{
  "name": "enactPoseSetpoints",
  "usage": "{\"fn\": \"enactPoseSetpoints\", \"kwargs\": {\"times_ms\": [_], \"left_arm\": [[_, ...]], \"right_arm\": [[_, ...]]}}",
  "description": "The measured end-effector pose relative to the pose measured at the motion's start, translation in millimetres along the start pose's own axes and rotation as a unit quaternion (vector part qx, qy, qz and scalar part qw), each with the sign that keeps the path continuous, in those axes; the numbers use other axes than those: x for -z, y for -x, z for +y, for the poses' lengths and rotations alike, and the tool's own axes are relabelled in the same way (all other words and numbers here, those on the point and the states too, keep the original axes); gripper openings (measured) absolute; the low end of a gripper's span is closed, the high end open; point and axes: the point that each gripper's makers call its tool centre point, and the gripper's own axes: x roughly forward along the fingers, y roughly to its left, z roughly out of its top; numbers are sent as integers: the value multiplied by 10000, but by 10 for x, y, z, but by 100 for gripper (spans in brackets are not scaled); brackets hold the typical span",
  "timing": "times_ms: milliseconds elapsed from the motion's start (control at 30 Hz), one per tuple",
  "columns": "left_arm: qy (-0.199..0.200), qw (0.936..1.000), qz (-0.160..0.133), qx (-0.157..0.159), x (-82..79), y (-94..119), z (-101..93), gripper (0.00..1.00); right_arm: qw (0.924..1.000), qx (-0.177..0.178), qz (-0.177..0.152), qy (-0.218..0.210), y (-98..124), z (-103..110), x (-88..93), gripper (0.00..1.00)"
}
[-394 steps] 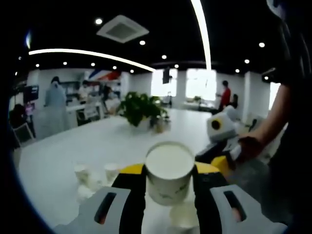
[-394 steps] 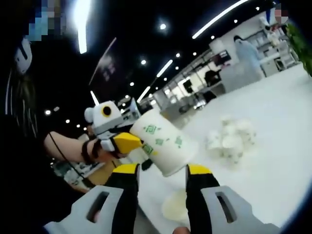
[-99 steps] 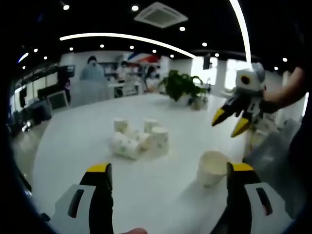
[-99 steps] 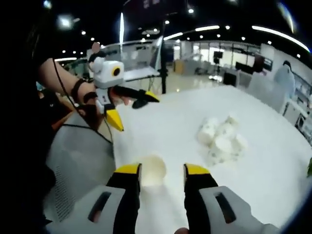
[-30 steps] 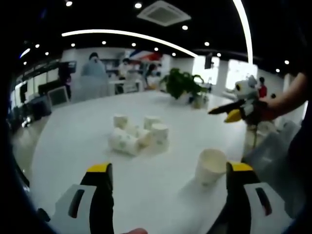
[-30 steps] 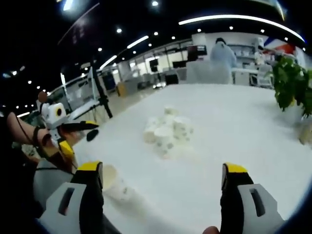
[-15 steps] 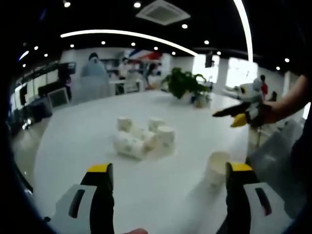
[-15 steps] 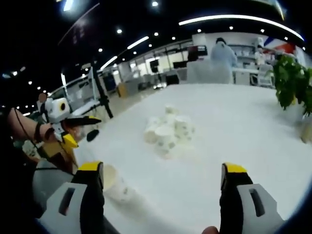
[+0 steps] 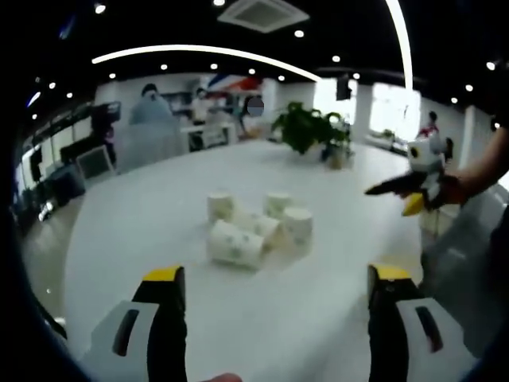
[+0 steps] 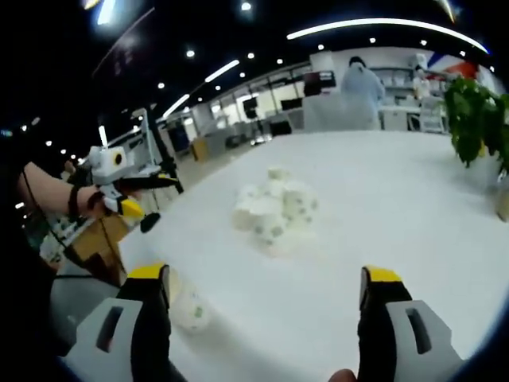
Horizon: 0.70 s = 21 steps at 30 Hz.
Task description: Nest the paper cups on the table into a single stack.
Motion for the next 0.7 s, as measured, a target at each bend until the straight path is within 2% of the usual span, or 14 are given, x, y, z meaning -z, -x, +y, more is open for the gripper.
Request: {"fn": "enactPoseSetpoints", "kwargs": {"times_ms": [300,467,600,700], "left_arm": [[64,9998,187,-34,-12,-196,256,91],[19,9997,240,76,-51,-310,307,91],[-133,9987,457,204,-12,-416,362,90],[-77,9990,403,196,-58,-465,405,90]], "right_arm": [[9999,-52,-10,-127,-61,-24,78,97],[9998,-90,20,-160,-91,-62,116,97],[9997,-83,2,-233,-96,-93,119,97],[9997,-89,23,-245,-97,-90,133,97]]}}
